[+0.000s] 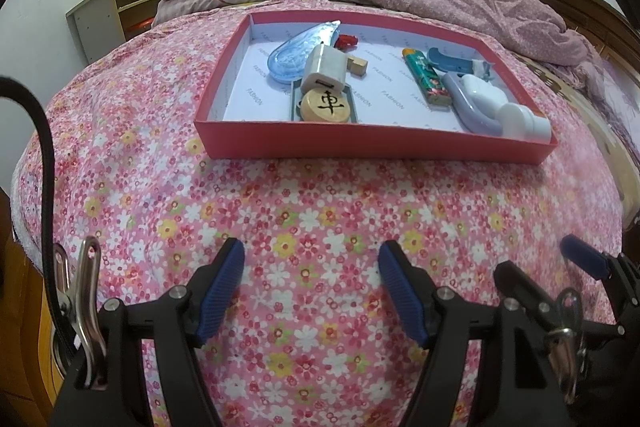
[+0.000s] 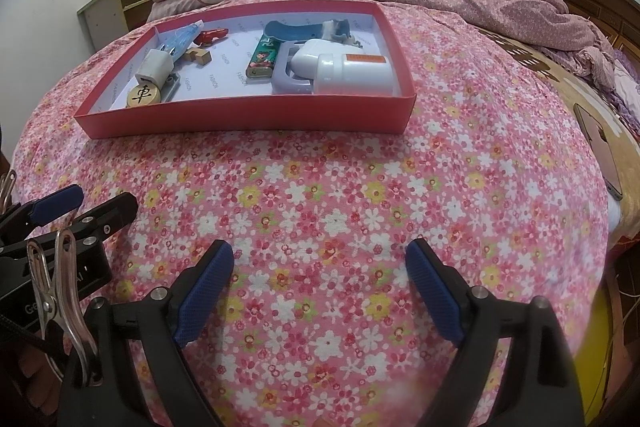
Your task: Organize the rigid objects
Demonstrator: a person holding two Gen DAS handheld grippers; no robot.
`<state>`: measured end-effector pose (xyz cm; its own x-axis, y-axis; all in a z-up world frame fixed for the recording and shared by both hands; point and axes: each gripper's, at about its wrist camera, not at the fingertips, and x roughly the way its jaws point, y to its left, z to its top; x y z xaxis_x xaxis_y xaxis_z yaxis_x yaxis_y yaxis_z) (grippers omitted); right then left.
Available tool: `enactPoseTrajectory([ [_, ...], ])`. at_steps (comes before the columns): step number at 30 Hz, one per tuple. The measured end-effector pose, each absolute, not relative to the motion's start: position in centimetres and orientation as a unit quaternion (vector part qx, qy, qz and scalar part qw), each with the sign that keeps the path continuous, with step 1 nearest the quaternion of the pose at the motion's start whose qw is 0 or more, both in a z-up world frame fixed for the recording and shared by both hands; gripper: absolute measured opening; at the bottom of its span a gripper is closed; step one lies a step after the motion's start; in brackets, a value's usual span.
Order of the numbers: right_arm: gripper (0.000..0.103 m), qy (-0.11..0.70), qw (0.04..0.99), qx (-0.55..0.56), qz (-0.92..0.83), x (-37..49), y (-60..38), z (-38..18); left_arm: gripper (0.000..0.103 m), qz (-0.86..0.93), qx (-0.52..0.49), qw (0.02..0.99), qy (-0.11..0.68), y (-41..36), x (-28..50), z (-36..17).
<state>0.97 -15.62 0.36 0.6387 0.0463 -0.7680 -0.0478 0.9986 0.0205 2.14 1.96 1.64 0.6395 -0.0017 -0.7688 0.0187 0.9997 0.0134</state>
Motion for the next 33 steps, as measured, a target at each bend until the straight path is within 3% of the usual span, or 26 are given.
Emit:
enactPoseTrajectory([
  [33, 0.091, 0.424, 0.905, -0.002, 0.026, 1.04, -15.59, 0.32, 0.075, -0.001, 0.007, 0.903, 0.429, 1.94, 2.26, 1.55],
])
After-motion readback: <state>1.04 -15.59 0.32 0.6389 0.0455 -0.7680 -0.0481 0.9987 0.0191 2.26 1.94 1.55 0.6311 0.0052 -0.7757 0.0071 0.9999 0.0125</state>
